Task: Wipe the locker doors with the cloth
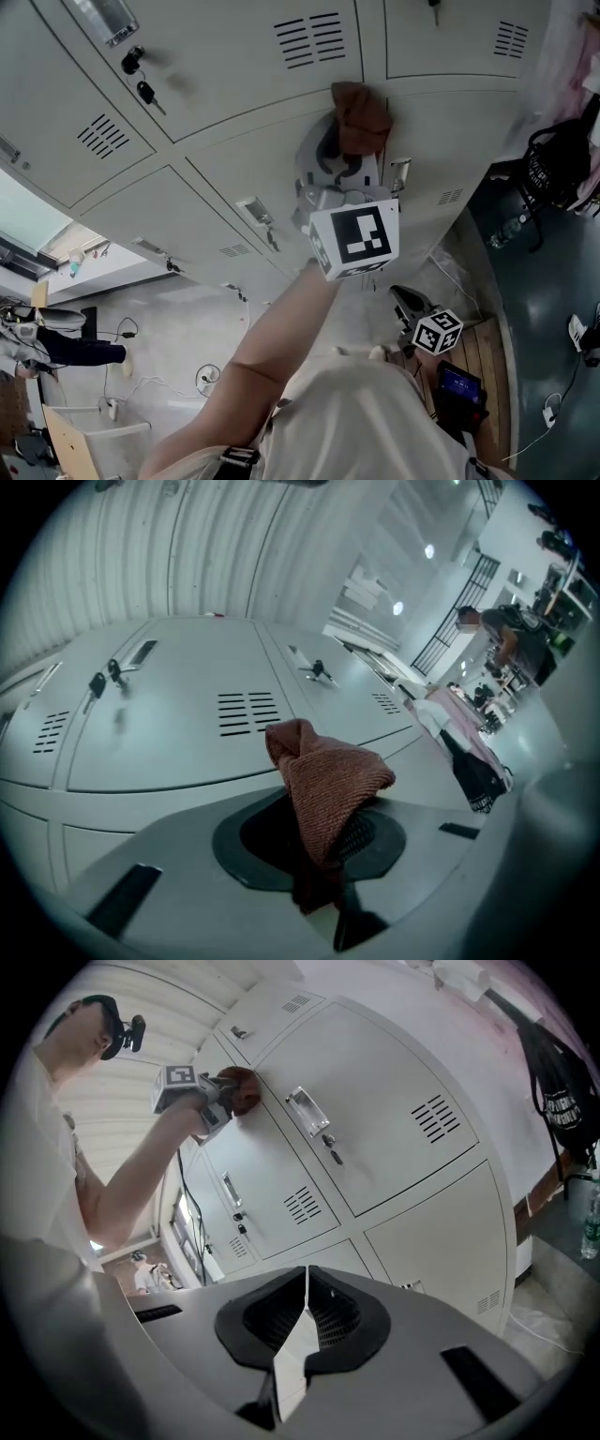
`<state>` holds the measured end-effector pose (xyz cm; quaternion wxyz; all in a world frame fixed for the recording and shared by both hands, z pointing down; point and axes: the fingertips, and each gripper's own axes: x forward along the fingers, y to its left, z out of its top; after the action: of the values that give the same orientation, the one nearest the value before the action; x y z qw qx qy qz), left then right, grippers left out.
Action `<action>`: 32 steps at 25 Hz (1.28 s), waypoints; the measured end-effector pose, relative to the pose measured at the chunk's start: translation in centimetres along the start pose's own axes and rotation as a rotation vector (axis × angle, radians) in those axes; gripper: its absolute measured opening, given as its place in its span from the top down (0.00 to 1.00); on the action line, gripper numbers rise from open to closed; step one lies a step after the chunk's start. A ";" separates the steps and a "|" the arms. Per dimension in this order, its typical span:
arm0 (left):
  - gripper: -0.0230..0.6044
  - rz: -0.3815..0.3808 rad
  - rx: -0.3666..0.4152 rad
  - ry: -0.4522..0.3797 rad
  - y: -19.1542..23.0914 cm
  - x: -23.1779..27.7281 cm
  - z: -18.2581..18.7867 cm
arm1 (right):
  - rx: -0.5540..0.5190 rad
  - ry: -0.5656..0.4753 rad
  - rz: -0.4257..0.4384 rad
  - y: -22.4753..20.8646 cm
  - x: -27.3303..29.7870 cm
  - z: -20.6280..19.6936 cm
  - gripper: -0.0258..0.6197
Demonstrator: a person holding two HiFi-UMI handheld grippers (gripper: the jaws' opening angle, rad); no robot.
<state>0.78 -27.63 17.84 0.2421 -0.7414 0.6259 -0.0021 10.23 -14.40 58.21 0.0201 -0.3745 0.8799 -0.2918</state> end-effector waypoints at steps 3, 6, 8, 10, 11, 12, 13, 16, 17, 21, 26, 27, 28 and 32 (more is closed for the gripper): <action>0.84 0.088 -0.021 -0.022 4.2 -1.9 -0.5 | -0.004 0.005 0.015 0.3 0.3 0.0 0.93; 0.84 0.177 -0.033 -0.016 9.1 -4.4 -1.7 | -0.011 0.026 0.033 0.6 0.8 -0.3 0.93; 0.84 0.231 -0.014 0.014 12.2 -6.1 -2.7 | -0.019 0.042 0.048 1.1 1.4 -0.5 0.93; 0.84 0.284 0.005 0.041 15.2 -7.7 -3.6 | -0.029 0.054 0.065 1.8 2.1 -0.6 0.93; 0.84 0.311 0.008 0.052 16.5 -8.4 -4.0 | -0.034 0.058 0.073 2.2 2.5 -0.6 0.93; 0.84 0.337 0.013 0.058 17.8 -9.0 -4.2 | -0.040 0.061 0.082 2.6 2.9 -0.6 0.93; 0.84 0.362 0.020 0.062 18.9 -9.6 -4.4 | -0.045 0.064 0.090 3.0 3.3 -0.7 0.93; 0.84 0.422 0.054 0.073 21.7 -10.9 -4.9 | -0.059 0.075 0.105 4.2 4.1 -1.0 0.93; 0.84 0.435 0.059 0.074 22.3 -11.3 -5.0 | -0.060 0.079 0.107 4.6 4.3 -1.2 0.93; 0.84 0.423 0.066 0.070 22.4 -11.7 -5.4 | -0.060 0.087 0.101 5.3 4.3 -1.9 0.93; 0.84 0.357 0.004 0.046 21.8 -12.0 -6.4 | -0.062 0.078 0.075 5.6 3.8 -2.1 0.93; 0.84 0.334 -0.014 0.044 21.4 -12.3 -6.9 | -0.066 0.071 0.070 5.6 3.7 -2.0 0.93; 0.84 0.303 -0.026 0.042 20.6 -12.7 -7.3 | -0.072 0.063 0.067 5.7 3.6 -1.8 0.93; 0.84 0.131 -0.080 0.088 14.9 -15.8 -11.3 | -0.113 0.027 0.068 6.2 3.7 -0.6 0.93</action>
<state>-19.89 -18.51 27.20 0.1842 -0.7071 0.6827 0.0060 3.41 -13.16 56.05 -0.0030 -0.3409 0.9074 -0.2458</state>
